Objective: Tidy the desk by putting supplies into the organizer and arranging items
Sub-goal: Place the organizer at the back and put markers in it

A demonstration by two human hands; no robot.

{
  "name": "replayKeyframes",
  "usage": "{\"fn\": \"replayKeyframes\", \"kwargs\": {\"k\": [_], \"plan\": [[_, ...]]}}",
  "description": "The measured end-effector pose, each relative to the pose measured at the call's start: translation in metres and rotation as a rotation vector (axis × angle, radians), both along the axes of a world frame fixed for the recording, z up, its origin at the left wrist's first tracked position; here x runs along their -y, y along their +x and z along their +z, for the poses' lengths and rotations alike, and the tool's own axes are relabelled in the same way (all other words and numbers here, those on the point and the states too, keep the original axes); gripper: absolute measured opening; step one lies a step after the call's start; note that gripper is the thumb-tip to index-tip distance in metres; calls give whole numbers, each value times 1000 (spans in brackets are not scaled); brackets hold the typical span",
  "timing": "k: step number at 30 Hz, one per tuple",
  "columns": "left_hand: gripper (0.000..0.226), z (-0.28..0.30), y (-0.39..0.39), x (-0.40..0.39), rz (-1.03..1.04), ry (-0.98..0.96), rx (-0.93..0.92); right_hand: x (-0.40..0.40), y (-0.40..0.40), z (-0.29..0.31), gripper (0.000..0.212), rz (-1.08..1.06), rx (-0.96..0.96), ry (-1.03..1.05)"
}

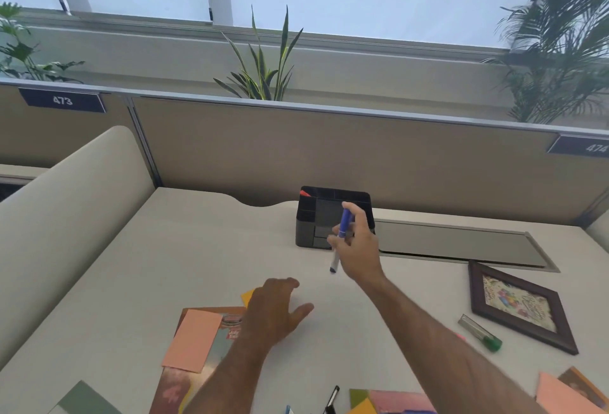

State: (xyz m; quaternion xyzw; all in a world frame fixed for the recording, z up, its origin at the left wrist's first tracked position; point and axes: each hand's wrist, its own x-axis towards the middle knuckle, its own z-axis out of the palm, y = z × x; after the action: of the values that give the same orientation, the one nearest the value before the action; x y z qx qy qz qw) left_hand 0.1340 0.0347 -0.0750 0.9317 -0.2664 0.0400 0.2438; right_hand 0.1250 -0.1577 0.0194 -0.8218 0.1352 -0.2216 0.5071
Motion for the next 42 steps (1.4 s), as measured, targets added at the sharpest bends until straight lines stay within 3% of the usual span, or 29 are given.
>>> {"fn": "replayKeyframes", "kwargs": {"k": [5, 15, 31, 42], "plan": [[81, -40, 3, 1, -35, 270, -42, 14, 50, 22, 46, -104, 153, -100], [83, -55, 2, 2, -87, 316, -8, 45, 130, 32, 31, -179, 241, -369], [81, -54, 3, 2, -86, 293, 9, 52, 163, -13, 33, -43, -223, -343], [65, -53, 0, 0, -62, 271, 66, 65, 159, -9, 40, 10, -487, -515]]}}
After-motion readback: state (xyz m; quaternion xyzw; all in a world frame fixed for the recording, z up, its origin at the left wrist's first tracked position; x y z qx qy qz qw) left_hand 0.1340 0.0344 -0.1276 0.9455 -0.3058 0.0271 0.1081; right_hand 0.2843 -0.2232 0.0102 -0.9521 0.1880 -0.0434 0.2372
